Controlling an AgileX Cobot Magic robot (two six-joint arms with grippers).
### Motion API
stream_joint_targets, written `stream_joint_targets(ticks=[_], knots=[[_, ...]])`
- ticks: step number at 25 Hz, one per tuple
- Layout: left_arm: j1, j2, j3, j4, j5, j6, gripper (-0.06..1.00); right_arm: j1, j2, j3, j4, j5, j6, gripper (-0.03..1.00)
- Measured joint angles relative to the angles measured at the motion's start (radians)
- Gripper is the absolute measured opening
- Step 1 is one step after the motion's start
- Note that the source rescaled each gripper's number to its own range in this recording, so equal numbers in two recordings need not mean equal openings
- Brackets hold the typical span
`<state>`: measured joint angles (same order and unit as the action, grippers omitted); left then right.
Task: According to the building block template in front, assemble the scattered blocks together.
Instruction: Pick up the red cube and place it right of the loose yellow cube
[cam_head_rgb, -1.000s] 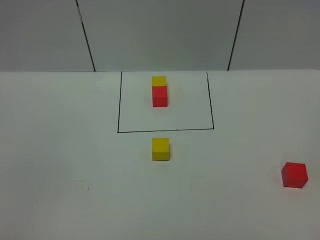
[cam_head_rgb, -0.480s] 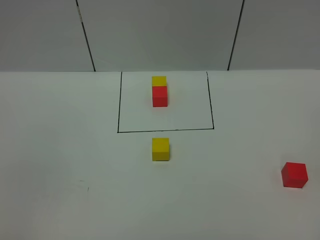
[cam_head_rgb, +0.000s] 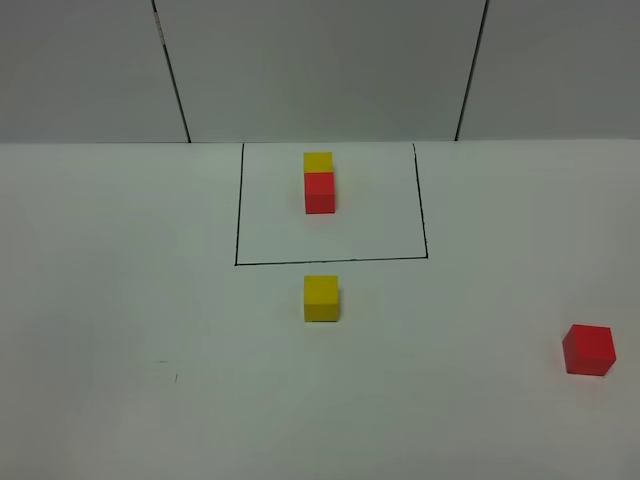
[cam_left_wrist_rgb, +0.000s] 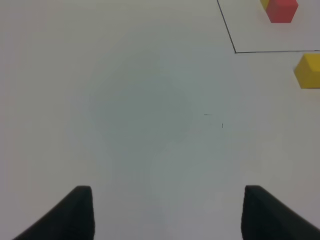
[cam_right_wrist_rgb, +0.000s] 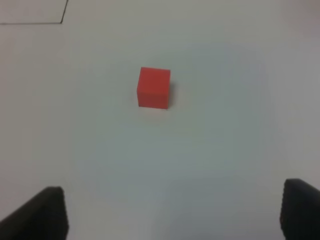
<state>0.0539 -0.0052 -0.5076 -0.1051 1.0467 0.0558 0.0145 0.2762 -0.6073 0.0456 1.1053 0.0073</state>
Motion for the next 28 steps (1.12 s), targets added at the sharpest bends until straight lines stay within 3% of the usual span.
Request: stream_joint_targets(ticks=[5, 13, 21, 28], knots=[[0.000, 0.000, 0.000, 0.000, 0.000, 0.000, 0.40, 0.000, 0.372, -0.099, 0.074, -0.034, 0.001, 0.88], [0.000, 0.000, 0.000, 0.000, 0.000, 0.000, 0.40, 0.012, 0.904, -0.162, 0.138, -0.252, -0.027, 0.88], [0.000, 0.000, 0.000, 0.000, 0.000, 0.000, 0.40, 0.068, 1.222, -0.252, 0.105, -0.417, -0.007, 0.88], [0.000, 0.000, 0.000, 0.000, 0.000, 0.000, 0.40, 0.068, 1.393, -0.316, 0.058, -0.488, 0.032, 0.89]])
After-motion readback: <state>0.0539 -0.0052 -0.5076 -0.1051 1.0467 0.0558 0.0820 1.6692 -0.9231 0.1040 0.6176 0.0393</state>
